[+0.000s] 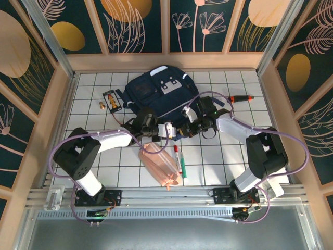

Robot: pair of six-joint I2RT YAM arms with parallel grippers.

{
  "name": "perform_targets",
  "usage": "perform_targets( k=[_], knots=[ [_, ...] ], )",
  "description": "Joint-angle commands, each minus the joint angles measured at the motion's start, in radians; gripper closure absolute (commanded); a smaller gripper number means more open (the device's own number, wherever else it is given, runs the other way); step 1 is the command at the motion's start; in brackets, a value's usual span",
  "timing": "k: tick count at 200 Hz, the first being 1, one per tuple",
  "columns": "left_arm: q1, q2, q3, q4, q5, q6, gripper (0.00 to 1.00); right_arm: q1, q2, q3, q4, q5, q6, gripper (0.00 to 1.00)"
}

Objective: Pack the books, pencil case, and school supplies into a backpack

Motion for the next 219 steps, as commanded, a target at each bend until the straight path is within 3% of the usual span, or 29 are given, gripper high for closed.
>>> perform_targets(
  k=[1,9,69,104,136,155,175,195,219],
  knots=[
    [-0.004,0.036,0.031,-0.005,-0.010,0.013,0.84,-0.006,-0.041,-0.027,0.029,0.080,0.041,1.00],
    [-0.004,0.037,0.032,-0.011,-0.036,0.004,1.00,-0.007,-0.044,-0.032,0.030,0.108,0.054,1.00],
    [-0.004,-0.069,-0.113,0.107,-0.118,0.005,1.00,-0.019,-0.084,-0.051,-0.013,0.266,0.034,1.00],
    [-0.004,-0.100,-0.154,0.073,-0.109,0.051,1.00,-0.090,-0.071,-0.070,0.050,0.397,0.156,1.00],
    [-0.003,-0.127,-0.170,0.018,-0.118,0.055,1.00,-0.142,-0.025,-0.061,0.100,0.400,0.277,1.00],
    [-0.004,-0.160,-0.177,0.019,-0.100,0.030,1.00,-0.134,-0.045,-0.052,0.102,0.307,0.267,1.00],
    [-0.003,-0.159,-0.182,0.076,-0.085,-0.020,1.00,-0.105,-0.117,-0.064,0.083,0.186,0.220,0.66],
    [-0.003,-0.139,-0.167,0.106,-0.055,-0.058,1.00,-0.071,-0.193,-0.094,0.043,0.094,0.226,0.53],
    [-0.003,-0.133,-0.156,0.130,-0.011,-0.107,1.00,0.003,-0.233,-0.104,0.044,0.053,0.266,0.48]
  ],
)
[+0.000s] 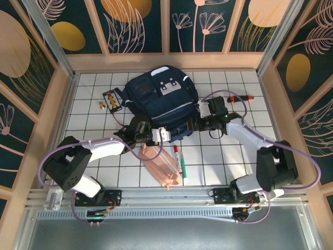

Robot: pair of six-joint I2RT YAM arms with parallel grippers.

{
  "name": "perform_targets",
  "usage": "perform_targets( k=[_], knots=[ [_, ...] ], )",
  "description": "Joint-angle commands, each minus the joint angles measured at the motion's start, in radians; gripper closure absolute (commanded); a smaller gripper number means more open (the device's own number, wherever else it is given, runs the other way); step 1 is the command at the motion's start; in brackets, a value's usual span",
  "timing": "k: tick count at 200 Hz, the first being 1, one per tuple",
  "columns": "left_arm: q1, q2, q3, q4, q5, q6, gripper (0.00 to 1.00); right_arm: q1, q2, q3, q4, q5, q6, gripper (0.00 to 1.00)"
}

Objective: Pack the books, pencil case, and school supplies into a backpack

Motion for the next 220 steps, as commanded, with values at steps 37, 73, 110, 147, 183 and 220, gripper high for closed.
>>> perform_targets(
  k=[37,73,110,147,183,220],
  knots=[
    [0.001,-0.008,-0.026,0.142,0.109,-0.116,1.00,0.157,0.059,0.041,0.016,0.045,0.109,0.48],
    [0.002,-0.025,-0.042,0.151,0.122,-0.127,1.00,0.219,0.144,0.045,0.093,0.168,0.182,0.54],
    [0.002,-0.028,-0.058,0.171,0.134,-0.127,1.00,0.251,0.234,0.129,0.081,0.335,0.216,0.80],
    [0.016,-0.056,-0.082,0.189,0.059,-0.158,1.00,0.251,0.234,0.145,-0.014,0.448,0.171,1.00],
    [0.035,-0.086,-0.106,0.149,-0.095,-0.178,1.00,0.150,0.130,0.056,0.021,0.459,0.193,1.00],
    [0.070,-0.170,-0.190,0.181,-0.197,-0.196,1.00,0.003,0.128,0.036,0.059,0.258,0.146,1.00]
  ],
)
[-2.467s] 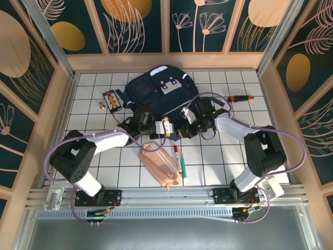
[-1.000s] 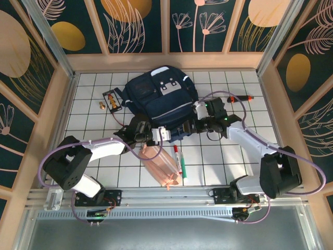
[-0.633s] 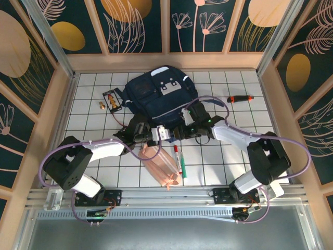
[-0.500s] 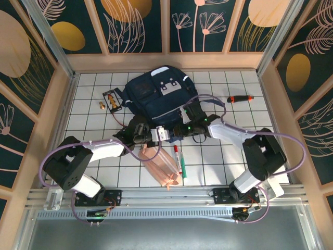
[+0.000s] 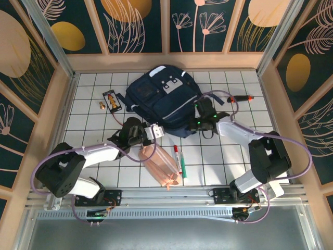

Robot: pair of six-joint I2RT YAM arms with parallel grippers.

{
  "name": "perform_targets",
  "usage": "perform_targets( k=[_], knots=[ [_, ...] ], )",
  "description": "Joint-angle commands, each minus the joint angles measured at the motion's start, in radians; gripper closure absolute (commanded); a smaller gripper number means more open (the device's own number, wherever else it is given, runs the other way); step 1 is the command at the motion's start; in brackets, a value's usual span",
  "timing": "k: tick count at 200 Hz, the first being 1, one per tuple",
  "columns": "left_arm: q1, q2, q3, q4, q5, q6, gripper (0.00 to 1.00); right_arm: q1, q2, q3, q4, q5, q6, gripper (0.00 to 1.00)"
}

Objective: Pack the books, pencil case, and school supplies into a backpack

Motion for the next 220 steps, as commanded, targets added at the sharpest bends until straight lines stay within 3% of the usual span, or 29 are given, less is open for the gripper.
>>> perform_targets(
  k=[1,22,35,49,82,122,148,179,220],
  knots=[
    [0.031,-0.058,-0.051,0.024,-0.062,-0.030,1.00,-0.059,-0.005,-0.007,0.028,-0.108,-0.047,1.00],
    [0.048,-0.105,-0.068,0.009,0.079,-0.013,1.00,-0.005,0.015,0.052,0.012,-0.200,-0.093,1.00],
    [0.049,-0.117,-0.051,0.005,0.178,-0.025,0.74,0.038,0.019,0.089,0.004,-0.213,-0.099,1.00],
    [0.049,-0.105,-0.010,0.000,0.268,-0.034,0.55,0.070,0.025,0.129,0.002,-0.234,-0.080,1.00],
    [0.018,-0.001,0.123,-0.008,0.393,-0.042,0.36,0.104,0.019,0.162,0.062,-0.332,-0.023,1.00],
    [0.003,0.154,0.261,-0.056,0.363,-0.050,0.37,0.119,0.041,0.148,0.116,-0.446,-0.009,1.00],
    [0.006,0.155,0.200,0.013,0.273,-0.031,0.44,0.134,0.014,0.089,0.187,-0.449,0.046,1.00],
    [0.021,0.169,0.154,0.017,0.270,-0.044,0.52,0.130,0.005,0.054,0.243,-0.541,0.095,1.00],
    [0.043,0.184,0.136,0.081,0.189,-0.114,0.50,0.143,0.003,0.052,0.213,-0.568,0.024,1.00]
  ],
)
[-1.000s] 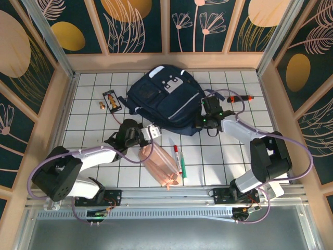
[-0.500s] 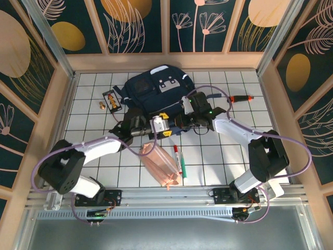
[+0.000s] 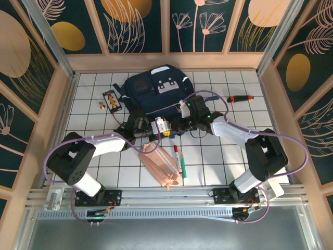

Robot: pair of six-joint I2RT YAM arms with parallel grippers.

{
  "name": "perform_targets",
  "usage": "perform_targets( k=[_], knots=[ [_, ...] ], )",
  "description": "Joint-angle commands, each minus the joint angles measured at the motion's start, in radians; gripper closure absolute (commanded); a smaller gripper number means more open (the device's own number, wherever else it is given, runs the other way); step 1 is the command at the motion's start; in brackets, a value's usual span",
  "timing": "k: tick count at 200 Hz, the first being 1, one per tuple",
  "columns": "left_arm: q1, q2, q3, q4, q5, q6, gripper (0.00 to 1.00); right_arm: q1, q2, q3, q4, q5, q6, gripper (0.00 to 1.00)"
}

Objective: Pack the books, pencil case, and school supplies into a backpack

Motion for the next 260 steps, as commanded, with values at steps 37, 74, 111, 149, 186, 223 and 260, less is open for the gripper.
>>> perform_targets(
  k=[37,74,111,149,186,223,260],
  knots=[
    [0.036,0.031,0.022,-0.059,-0.026,0.020,1.00,0.018,-0.053,0.005,0.016,-0.026,-0.099,1.00],
    [0.048,-0.025,-0.018,-0.045,0.001,0.081,1.00,0.000,-0.013,0.043,-0.154,0.302,-0.211,1.00],
    [0.074,-0.109,-0.086,-0.059,0.007,0.110,1.00,-0.113,0.056,0.036,-0.223,0.476,-0.248,1.00],
    [0.109,-0.189,-0.141,-0.084,0.028,0.176,1.00,-0.232,0.128,0.043,-0.187,0.438,-0.230,1.00],
    [0.116,-0.193,-0.123,-0.130,0.040,0.188,0.99,-0.234,0.173,0.093,-0.181,0.340,-0.259,1.00],
    [0.112,-0.213,-0.072,-0.115,0.172,0.119,0.42,-0.205,0.123,0.072,-0.157,0.190,-0.256,1.00],
    [0.015,-0.133,0.071,-0.155,0.203,0.105,0.33,-0.179,0.083,0.061,-0.121,0.116,-0.236,1.00]
  ],
)
